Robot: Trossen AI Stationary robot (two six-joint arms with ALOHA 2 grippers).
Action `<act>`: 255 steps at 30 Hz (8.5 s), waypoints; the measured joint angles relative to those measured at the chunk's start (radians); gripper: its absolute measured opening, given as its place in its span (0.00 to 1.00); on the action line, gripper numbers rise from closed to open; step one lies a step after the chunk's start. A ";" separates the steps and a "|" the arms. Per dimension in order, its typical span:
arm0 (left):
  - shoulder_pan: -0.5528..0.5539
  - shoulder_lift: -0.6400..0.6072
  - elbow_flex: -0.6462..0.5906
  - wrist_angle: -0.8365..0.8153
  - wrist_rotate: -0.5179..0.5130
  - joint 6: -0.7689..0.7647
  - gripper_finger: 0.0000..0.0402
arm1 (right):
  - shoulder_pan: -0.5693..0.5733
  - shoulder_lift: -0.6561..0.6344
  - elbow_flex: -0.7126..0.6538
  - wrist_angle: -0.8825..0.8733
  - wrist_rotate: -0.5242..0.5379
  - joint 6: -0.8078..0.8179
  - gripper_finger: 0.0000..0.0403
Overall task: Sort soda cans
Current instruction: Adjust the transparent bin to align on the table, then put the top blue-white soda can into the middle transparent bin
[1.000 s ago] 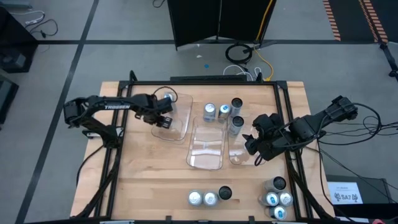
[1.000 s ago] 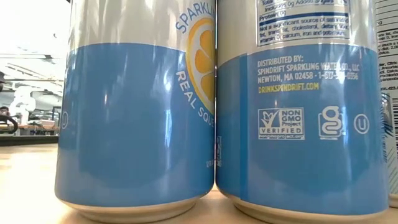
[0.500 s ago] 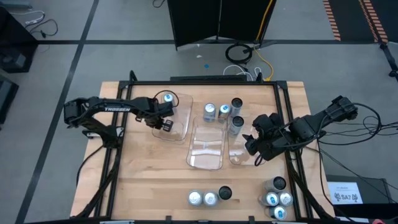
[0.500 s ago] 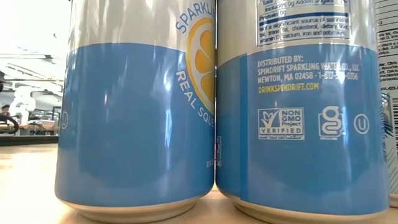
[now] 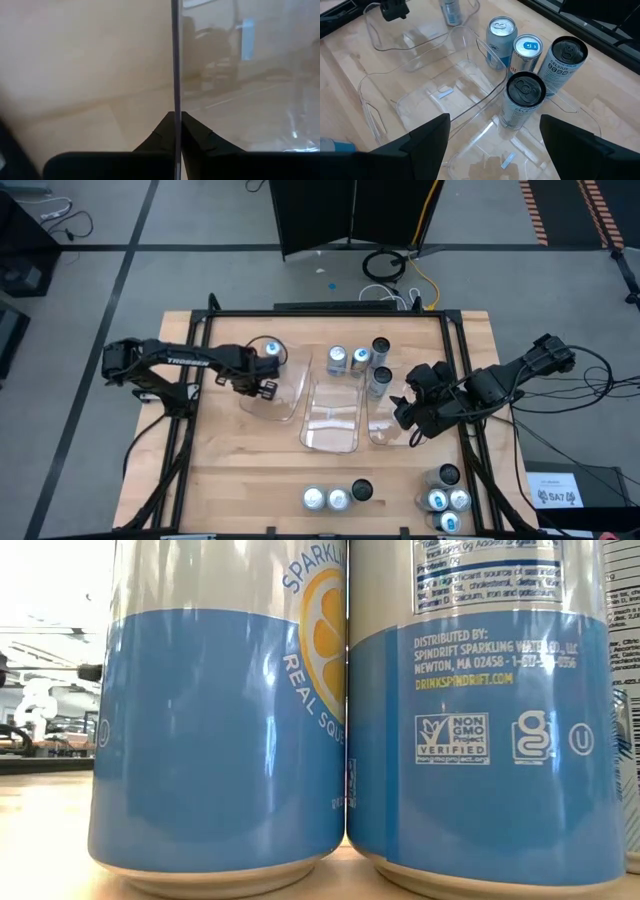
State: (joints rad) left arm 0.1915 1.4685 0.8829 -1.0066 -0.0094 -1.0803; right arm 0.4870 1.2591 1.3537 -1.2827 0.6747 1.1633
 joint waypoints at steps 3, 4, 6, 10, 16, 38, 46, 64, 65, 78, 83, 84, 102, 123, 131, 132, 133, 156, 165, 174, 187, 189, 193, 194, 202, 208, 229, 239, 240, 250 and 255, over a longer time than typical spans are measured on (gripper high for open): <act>-0.038 0.000 0.000 -0.046 0.000 -0.064 0.04 | 0.000 0.000 0.000 0.000 0.000 0.000 0.75; -0.052 0.000 0.000 -0.057 0.000 -0.082 0.04 | 0.000 0.000 0.000 0.000 0.000 -0.001 0.75; -0.081 0.000 0.000 -0.065 0.000 -0.120 0.04 | 0.000 0.000 0.000 0.000 0.000 -0.005 0.75; -0.143 0.000 0.000 -0.061 0.007 -0.211 0.04 | 0.000 0.000 0.000 0.000 -0.006 -0.025 0.75; -0.241 0.000 0.000 -0.058 0.028 -0.372 0.04 | 0.000 0.000 0.000 0.000 -0.029 -0.035 0.75; -0.420 0.001 -0.001 -0.058 0.032 -0.672 0.12 | 0.000 0.000 0.000 0.109 -0.080 -0.163 0.75; -0.415 0.001 -0.001 -0.057 -0.009 -0.695 0.25 | 0.002 0.000 0.000 0.106 -0.102 -0.163 0.75; -0.414 -0.100 0.038 -0.125 -0.019 -0.695 0.38 | 0.032 0.000 0.000 0.149 -0.100 -0.192 0.75; -0.414 -0.112 0.045 -0.134 -0.021 -0.695 0.38 | 0.032 0.000 0.000 0.163 -0.100 -0.199 0.75; -0.472 -0.280 0.291 -0.234 -0.290 -0.533 0.38 | 0.032 0.150 0.000 0.187 -0.096 -0.093 0.75; -0.515 -0.315 0.409 -0.227 -0.446 -0.291 0.38 | 0.025 0.259 0.000 0.252 -0.098 -0.011 0.75; -0.526 -0.320 0.426 -0.226 -0.465 -0.235 0.38 | 0.021 0.276 0.000 0.285 -0.101 0.001 0.74; -0.742 -0.454 0.296 -0.177 -0.824 0.357 0.38 | -0.093 0.412 0.192 0.337 -0.106 0.305 0.11; -0.759 -0.706 -0.172 0.327 -0.747 0.459 0.38 | -0.454 0.833 0.717 0.041 -0.422 -0.155 0.00; -0.759 -0.706 -0.172 0.351 -0.646 0.459 0.38 | -0.567 0.924 0.718 0.067 -0.473 -0.307 0.00; -0.759 -0.706 -0.172 0.351 -0.641 0.459 0.38 | -0.574 0.931 0.718 0.076 -0.474 -0.317 0.00; -0.759 -0.706 -0.172 0.350 -0.639 0.459 0.38 | -0.581 0.936 0.718 0.085 -0.478 -0.326 0.00; -0.759 -0.706 -0.171 0.344 -0.637 0.459 0.38 | -0.602 0.959 0.718 0.202 -0.493 -0.379 0.00; -0.759 -0.706 -0.171 0.344 -0.637 0.459 0.38 | -0.595 0.959 0.718 0.174 -0.464 -0.348 0.00; -0.759 -0.706 -0.171 0.344 -0.637 0.459 0.38 | -0.603 0.959 0.718 0.224 -0.445 -0.416 0.00; -0.759 -0.706 -0.171 0.343 -0.637 0.459 0.38 | -0.583 0.938 0.718 0.116 -0.435 -0.319 0.00; -0.759 -0.705 -0.171 0.343 -0.637 0.459 0.38 | -0.580 0.946 0.718 0.104 -0.442 -0.315 0.00; -0.759 -0.705 -0.171 0.337 -0.637 0.459 0.38 | -0.576 0.960 0.712 0.135 -0.442 -0.333 0.00; -0.759 -0.705 -0.171 0.337 -0.637 0.460 0.38 | -0.576 0.962 0.711 0.148 -0.441 -0.335 0.00; -0.759 -0.706 -0.171 0.339 -0.637 0.461 0.38 | -0.581 0.989 0.710 0.213 -0.439 -0.391 0.00; -0.759 -0.706 -0.171 0.343 -0.637 0.460 0.38 | -0.580 0.990 0.710 0.221 -0.418 -0.418 0.00; -0.759 -0.706 -0.171 0.342 -0.637 0.459 0.38 | -0.579 0.948 0.710 0.215 -0.385 -0.495 0.00; -0.759 -0.706 -0.171 0.343 -0.637 0.459 0.38 | -0.585 0.788 0.710 0.182 -0.386 -0.526 0.00; -0.759 -0.706 -0.171 0.343 -0.637 0.459 0.38 | -0.586 0.779 0.710 0.183 -0.385 -0.526 0.00; -0.759 -0.706 -0.171 0.343 -0.637 0.459 0.38 | -0.584 0.760 0.710 0.176 -0.392 -0.641 0.00; -0.759 -0.706 -0.171 0.343 -0.637 0.459 0.38 | -0.583 0.761 0.710 0.164 -0.369 -0.648 0.00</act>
State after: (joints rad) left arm -0.5674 0.7628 0.7124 -0.6636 -0.6468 -0.6209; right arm -0.0959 2.0205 2.0632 -1.1186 0.3055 0.5157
